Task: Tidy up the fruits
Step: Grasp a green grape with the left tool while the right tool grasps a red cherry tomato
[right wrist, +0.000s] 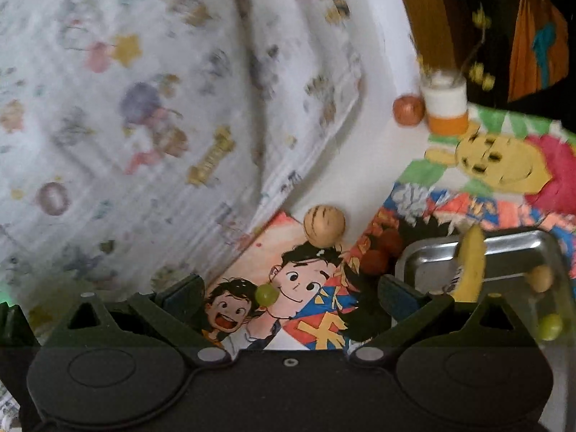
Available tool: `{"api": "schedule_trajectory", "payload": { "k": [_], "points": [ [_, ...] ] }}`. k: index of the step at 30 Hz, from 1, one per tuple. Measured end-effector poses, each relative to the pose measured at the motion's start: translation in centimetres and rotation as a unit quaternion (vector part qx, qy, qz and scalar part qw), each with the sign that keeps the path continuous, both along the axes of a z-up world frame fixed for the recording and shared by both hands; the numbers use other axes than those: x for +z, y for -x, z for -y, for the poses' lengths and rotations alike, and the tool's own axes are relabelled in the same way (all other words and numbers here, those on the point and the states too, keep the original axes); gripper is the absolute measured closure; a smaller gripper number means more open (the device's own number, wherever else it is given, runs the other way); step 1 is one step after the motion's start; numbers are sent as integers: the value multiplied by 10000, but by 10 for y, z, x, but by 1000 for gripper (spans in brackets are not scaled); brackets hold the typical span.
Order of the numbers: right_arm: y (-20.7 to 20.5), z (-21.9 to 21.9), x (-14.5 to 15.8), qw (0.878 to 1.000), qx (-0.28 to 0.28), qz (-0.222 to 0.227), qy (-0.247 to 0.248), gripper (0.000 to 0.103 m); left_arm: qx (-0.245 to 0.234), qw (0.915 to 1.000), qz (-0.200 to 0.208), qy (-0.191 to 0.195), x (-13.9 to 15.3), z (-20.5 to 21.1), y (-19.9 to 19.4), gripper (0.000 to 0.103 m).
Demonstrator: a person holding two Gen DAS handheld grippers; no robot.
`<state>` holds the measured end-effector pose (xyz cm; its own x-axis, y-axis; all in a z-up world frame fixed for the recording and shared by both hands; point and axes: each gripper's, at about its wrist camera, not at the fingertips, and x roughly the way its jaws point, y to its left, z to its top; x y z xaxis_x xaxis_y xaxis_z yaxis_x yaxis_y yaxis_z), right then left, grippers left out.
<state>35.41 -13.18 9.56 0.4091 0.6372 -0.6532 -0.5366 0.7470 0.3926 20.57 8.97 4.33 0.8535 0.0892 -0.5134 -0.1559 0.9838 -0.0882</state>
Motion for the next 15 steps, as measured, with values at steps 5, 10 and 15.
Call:
{"api": "schedule_trajectory", "payload": {
  "k": [5, 10, 15],
  "points": [
    [-36, -3, -35, 9992, -25, -340, -216, 7, -173, 9998, 6, -99, -18, 5, -21, 0],
    [-62, -10, -54, 9978, -139, -525, -381, 12, -239, 9994, -8, -266, -28, 8, -40, 5],
    [-74, -21, -68, 9985, -281, -456, -78, 28, -299, 9993, -201, -14, -39, 6, -57, 20]
  ]
}}
